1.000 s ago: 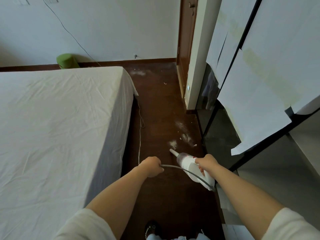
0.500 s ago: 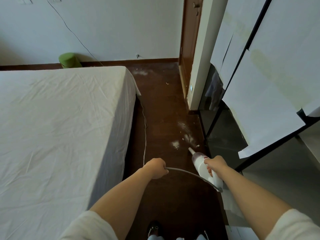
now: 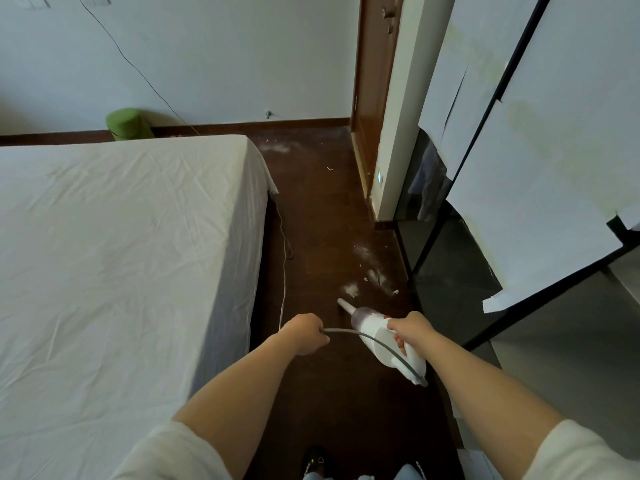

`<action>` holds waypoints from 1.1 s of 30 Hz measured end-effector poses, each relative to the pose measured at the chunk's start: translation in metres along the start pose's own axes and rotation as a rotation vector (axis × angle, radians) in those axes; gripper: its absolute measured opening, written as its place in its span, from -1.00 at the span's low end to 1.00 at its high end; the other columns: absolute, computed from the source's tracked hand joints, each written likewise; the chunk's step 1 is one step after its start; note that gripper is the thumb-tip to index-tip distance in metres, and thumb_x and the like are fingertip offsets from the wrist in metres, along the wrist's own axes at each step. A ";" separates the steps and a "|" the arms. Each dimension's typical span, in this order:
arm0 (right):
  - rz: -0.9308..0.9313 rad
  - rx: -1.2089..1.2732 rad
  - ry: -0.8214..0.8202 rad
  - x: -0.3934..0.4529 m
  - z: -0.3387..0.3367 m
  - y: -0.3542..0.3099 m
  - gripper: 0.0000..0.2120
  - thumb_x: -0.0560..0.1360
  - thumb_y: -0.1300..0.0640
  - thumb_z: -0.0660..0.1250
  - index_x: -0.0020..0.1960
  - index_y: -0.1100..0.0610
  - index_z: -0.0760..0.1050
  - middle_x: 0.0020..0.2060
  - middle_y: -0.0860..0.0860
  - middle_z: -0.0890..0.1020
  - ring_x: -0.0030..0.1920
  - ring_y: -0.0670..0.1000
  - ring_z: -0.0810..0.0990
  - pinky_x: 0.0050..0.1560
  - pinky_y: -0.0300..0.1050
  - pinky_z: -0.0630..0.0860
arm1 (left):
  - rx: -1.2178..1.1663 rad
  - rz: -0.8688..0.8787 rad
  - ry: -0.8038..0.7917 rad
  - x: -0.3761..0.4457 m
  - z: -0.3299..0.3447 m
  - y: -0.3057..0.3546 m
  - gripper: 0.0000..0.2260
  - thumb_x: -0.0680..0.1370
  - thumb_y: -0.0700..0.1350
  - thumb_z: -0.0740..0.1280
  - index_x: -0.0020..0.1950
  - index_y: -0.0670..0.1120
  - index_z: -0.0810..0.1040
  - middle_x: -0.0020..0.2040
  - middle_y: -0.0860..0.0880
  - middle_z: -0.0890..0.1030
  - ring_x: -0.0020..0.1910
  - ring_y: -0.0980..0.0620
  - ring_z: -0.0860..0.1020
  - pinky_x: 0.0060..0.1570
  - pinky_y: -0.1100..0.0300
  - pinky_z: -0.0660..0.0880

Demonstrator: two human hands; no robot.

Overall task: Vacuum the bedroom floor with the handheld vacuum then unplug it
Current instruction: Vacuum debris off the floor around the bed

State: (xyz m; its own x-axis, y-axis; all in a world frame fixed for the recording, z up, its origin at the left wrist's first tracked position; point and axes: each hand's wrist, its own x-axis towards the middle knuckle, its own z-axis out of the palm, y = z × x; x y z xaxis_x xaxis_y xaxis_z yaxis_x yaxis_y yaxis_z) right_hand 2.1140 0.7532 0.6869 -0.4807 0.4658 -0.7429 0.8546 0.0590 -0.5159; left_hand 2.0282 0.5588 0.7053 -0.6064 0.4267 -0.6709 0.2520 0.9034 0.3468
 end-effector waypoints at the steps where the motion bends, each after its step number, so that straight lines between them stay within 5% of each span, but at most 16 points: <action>1: -0.002 0.013 0.009 0.000 0.002 0.000 -0.84 0.53 0.22 0.25 -0.22 0.20 0.44 -0.44 0.06 0.44 -0.46 -0.02 0.40 -0.39 -0.16 0.37 | 0.001 0.006 0.002 0.000 -0.001 -0.002 -0.73 0.59 -0.03 0.25 0.19 -0.15 0.53 0.13 -0.11 0.57 0.12 -0.06 0.55 0.10 0.13 0.48; 12: 0.041 0.037 0.117 0.004 0.009 0.007 -0.82 0.57 0.16 0.23 -0.14 0.26 0.44 -0.43 0.09 0.49 -0.35 0.04 0.48 -0.04 -0.05 0.42 | -0.006 0.024 -0.051 0.003 -0.002 -0.025 -0.78 0.58 -0.02 0.27 0.13 -0.11 0.55 0.07 -0.08 0.58 0.07 -0.02 0.54 0.03 0.17 0.46; 18: 0.025 0.021 0.079 0.008 -0.002 -0.005 -0.86 0.55 0.18 0.25 -0.04 0.29 0.46 -0.43 0.10 0.48 -0.40 0.04 0.45 -0.13 -0.06 0.43 | -0.012 0.016 -0.046 0.007 -0.007 -0.019 -0.78 0.58 -0.02 0.26 0.13 -0.12 0.55 0.04 -0.08 0.58 0.07 -0.03 0.55 0.04 0.16 0.47; 23: 0.003 0.014 0.020 0.009 -0.012 -0.012 -0.91 0.55 0.23 0.25 -0.05 0.27 0.47 -0.42 0.08 0.44 -0.46 -0.02 0.38 -0.44 -0.17 0.35 | -0.002 0.012 -0.023 0.013 -0.009 -0.006 -0.76 0.58 -0.01 0.26 0.15 -0.12 0.54 0.10 -0.09 0.58 0.10 -0.04 0.55 0.09 0.13 0.48; 33: -0.015 0.008 -0.013 0.014 -0.009 -0.016 -0.86 0.55 0.22 0.25 -0.16 0.24 0.49 -0.46 0.06 0.43 -0.48 -0.02 0.39 -0.47 -0.19 0.38 | -0.004 -0.014 0.011 0.019 -0.015 0.007 -0.75 0.58 -0.03 0.26 0.18 -0.13 0.54 0.09 -0.08 0.59 0.07 -0.02 0.56 0.05 0.17 0.48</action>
State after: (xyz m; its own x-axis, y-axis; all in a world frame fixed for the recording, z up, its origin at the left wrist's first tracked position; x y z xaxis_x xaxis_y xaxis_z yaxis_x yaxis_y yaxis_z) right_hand 2.0949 0.7672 0.6886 -0.4964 0.4536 -0.7402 0.8454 0.0587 -0.5309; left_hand 2.0075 0.5720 0.7047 -0.6183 0.4134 -0.6684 0.2407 0.9092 0.3396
